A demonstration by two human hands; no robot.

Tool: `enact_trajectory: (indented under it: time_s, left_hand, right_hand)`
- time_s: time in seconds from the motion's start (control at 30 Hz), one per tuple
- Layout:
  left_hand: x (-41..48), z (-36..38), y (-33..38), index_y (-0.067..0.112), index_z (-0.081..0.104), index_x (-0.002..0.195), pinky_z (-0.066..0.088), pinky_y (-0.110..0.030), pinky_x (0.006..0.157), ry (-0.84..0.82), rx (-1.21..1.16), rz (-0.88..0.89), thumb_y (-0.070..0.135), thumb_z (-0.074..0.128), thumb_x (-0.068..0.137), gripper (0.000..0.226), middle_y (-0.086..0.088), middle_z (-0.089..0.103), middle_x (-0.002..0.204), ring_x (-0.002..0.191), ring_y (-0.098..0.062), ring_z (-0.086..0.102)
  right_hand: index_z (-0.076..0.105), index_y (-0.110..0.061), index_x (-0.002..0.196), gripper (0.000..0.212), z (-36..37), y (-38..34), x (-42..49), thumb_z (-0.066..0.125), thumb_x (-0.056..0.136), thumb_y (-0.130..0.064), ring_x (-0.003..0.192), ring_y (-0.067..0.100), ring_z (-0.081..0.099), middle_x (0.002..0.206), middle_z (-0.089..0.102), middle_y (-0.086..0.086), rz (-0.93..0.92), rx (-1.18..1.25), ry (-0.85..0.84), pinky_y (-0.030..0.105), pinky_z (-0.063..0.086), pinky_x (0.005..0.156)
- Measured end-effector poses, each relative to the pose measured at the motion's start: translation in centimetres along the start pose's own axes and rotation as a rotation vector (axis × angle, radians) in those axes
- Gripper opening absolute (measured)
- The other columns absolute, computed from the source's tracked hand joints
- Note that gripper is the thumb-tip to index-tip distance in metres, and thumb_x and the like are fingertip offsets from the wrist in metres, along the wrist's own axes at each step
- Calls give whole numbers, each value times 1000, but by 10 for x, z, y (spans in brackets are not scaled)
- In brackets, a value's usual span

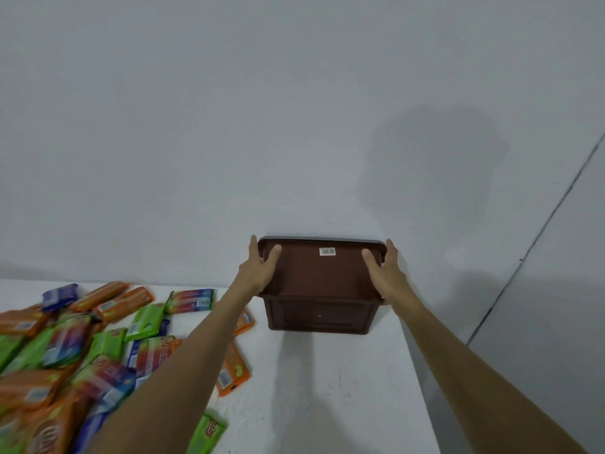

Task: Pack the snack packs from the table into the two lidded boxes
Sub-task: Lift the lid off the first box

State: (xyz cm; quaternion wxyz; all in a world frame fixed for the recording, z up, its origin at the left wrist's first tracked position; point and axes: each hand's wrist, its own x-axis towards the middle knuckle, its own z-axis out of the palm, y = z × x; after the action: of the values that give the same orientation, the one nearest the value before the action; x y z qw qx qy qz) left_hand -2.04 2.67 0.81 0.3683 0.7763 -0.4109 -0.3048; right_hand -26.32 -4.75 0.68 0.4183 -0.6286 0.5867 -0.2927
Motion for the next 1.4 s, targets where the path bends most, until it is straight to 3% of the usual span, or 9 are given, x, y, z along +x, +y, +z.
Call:
enact_trajectory:
  time_s: [0.13, 0.3, 0.4, 0.73, 0.93, 1.1, 1.2, 1.27, 1.4]
  left_hand:
    - [-18, -10, -2, 51, -9, 149, 58, -55, 73, -110, -133, -60, 73, 34, 88, 78, -10, 34, 153, 124, -43, 50]
    - [-35, -21, -10, 43, 14, 147, 57, -50, 79, -175, -230, -46, 70, 30, 92, 63, -13, 45, 138, 105, -32, 59]
    - [-48, -28, -13, 37, 26, 136, 57, -50, 79, -191, -269, -40, 69, 30, 92, 54, -12, 50, 126, 101, -32, 60]
    - [-95, -47, -32, 16, 42, 123, 58, -45, 80, -116, -316, -8, 64, 32, 95, 57, 2, 52, 117, 96, -31, 66]
    - [-119, -44, -54, 8, 49, 93, 61, -47, 70, 10, -368, 17, 32, 59, 95, 26, -10, 59, 95, 80, -21, 66]
    - [-138, -42, -68, 27, 46, 126, 59, -33, 57, -90, -215, 54, 14, 55, 96, 34, -8, 54, 104, 79, -24, 66]
    - [-152, -39, -84, 34, 39, 136, 52, -28, 55, -160, -161, 42, 10, 51, 96, 48, -12, 56, 99, 75, -21, 59]
    - [-162, -34, -93, 34, 36, 143, 48, -31, 64, -166, -123, 41, 10, 50, 96, 54, -10, 56, 94, 79, -21, 56]
    - [-187, -23, -103, 35, 29, 149, 43, -35, 83, -203, -37, 22, 9, 47, 97, 61, -11, 53, 109, 103, -26, 53]
  right_hand:
    - [-2, -49, 149, 78, -8, 0, -11, 37, 86, -74, 133, 36, 43, 157, 28, -1, 74, 97, -35, 59, 48, 95]
    - [16, -46, 146, 68, -20, 0, -30, 37, 87, -74, 96, 36, 62, 126, 54, 8, 172, 215, -137, 55, 58, 71]
    - [34, -36, 128, 53, -24, 1, -39, 37, 89, -71, 88, 35, 64, 110, 56, 10, 190, 265, -130, 55, 58, 69]
    - [47, -20, 106, 50, -35, 14, -75, 37, 91, -67, 95, 38, 64, 114, 53, 10, 237, 304, -99, 53, 59, 72]
    - [49, -17, 107, 26, -36, 38, -105, 54, 96, -41, 89, 26, 63, 111, 58, 11, 138, 223, -132, 46, 59, 70]
    - [38, -41, 133, 48, -39, 60, -129, 62, 93, -34, 100, 24, 62, 119, 53, 2, 69, 145, -197, 42, 61, 63]
    - [30, -43, 144, 63, -37, 80, -140, 63, 90, -42, 126, 23, 50, 146, 38, -9, -21, 42, -211, 40, 53, 90]
    - [28, -41, 146, 66, -31, 92, -150, 62, 90, -41, 138, 26, 38, 154, 33, -6, -57, -60, -174, 40, 41, 104]
    - [27, -43, 145, 59, -18, 112, -177, 54, 92, -49, 131, 28, 48, 150, 42, 1, -61, -267, -46, 40, 41, 102]
